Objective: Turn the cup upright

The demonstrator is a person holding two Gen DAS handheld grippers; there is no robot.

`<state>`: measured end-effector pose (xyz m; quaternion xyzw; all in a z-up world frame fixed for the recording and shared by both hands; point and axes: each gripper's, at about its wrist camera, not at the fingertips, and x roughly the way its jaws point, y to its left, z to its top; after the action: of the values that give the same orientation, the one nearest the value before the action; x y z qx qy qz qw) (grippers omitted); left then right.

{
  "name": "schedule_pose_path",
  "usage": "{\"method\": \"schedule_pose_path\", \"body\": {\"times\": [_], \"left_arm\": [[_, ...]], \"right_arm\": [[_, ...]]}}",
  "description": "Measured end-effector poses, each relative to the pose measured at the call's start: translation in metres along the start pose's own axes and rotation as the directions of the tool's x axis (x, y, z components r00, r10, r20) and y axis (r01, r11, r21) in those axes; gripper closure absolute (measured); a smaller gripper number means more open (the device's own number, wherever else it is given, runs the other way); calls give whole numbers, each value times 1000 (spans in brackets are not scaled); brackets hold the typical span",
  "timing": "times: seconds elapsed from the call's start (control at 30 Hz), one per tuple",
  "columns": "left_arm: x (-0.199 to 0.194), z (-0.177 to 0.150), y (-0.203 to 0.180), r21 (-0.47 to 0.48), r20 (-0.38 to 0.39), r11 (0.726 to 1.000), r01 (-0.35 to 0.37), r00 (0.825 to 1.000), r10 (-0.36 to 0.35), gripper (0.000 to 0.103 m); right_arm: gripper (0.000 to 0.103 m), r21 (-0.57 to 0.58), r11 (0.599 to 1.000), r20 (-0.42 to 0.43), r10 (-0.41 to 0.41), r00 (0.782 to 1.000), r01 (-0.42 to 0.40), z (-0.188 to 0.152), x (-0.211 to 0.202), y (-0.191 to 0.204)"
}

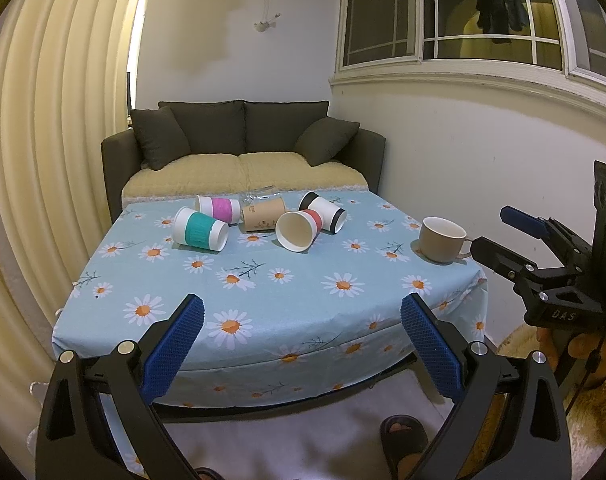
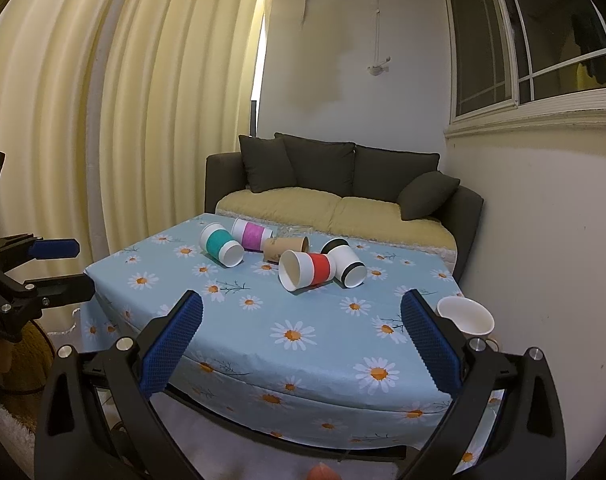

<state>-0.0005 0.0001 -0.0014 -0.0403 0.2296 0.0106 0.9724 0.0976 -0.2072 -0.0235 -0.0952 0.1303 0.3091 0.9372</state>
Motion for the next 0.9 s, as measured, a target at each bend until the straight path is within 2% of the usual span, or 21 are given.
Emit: {"method": "schedule_pose_path", "body": {"times": [0.9], "left_arm": [[2, -4, -2, 7, -7, 1000, 0, 1000, 0, 7]], "right_arm": [[5, -10, 1000, -10, 10, 1000, -10, 0, 1, 0]]}}
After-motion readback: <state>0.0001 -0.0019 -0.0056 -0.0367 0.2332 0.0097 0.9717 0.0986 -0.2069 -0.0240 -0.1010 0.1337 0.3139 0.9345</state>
